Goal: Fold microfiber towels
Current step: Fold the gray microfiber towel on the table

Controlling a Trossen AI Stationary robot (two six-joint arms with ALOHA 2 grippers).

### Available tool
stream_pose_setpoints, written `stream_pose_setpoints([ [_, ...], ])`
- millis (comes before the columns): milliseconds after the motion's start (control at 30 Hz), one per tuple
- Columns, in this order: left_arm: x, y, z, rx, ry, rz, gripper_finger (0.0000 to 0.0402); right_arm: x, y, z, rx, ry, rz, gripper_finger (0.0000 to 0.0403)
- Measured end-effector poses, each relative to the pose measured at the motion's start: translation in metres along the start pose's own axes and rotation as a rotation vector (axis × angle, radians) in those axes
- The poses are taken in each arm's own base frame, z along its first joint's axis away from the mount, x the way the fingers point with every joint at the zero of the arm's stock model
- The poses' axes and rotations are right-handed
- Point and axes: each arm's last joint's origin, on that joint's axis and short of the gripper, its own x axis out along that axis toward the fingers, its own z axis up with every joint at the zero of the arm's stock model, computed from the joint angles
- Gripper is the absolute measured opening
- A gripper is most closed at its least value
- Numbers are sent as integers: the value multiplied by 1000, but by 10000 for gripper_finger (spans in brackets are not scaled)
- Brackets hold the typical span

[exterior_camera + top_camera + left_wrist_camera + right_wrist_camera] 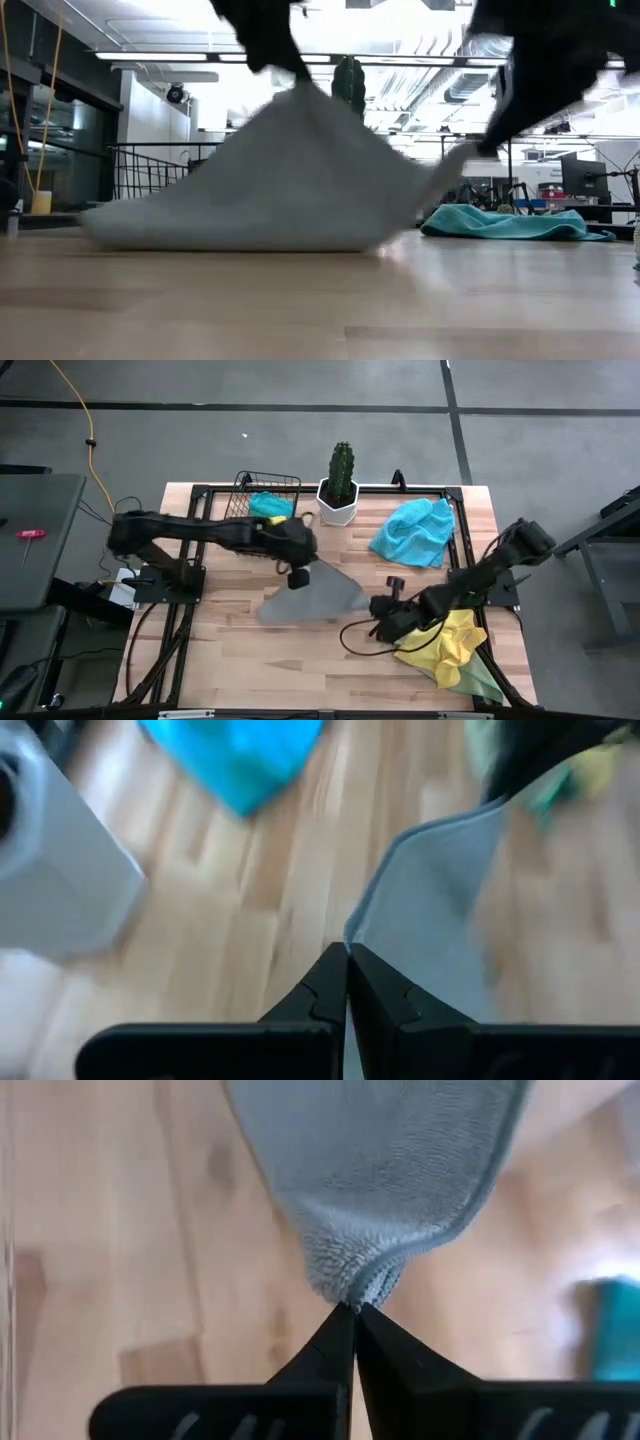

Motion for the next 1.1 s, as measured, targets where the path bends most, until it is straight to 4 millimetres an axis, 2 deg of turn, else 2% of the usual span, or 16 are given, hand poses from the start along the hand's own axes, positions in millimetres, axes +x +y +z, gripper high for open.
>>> stream_pose_setpoints([
  [133,-45,-7,10,36,-161,56,0,-31,-20,18,14,-104,-69,0],
  [233,-70,-11,16,79,-278,103,0,-47,-34,29,-45,-137,-127,0],
  [333,-84,-18,21,136,-372,141,0,-58,-44,39,-116,-132,-192,0],
  [433,-88,-27,25,216,-428,182,0,-73,-51,50,-155,-129,-264,0],
  [567,-79,-40,31,285,-482,221,0,-92,-58,62,-175,-116,-314,0],
  [800,-27,-58,15,361,-475,248,0,-107,-66,65,-208,-78,-363,0],
  [933,-11,-53,6,369,-472,360,0,-119,-75,63,-190,-37,-426,0],
  [1100,-11,-40,7,406,-425,570,0,-131,-83,63,-187,-19,-481,0],
])
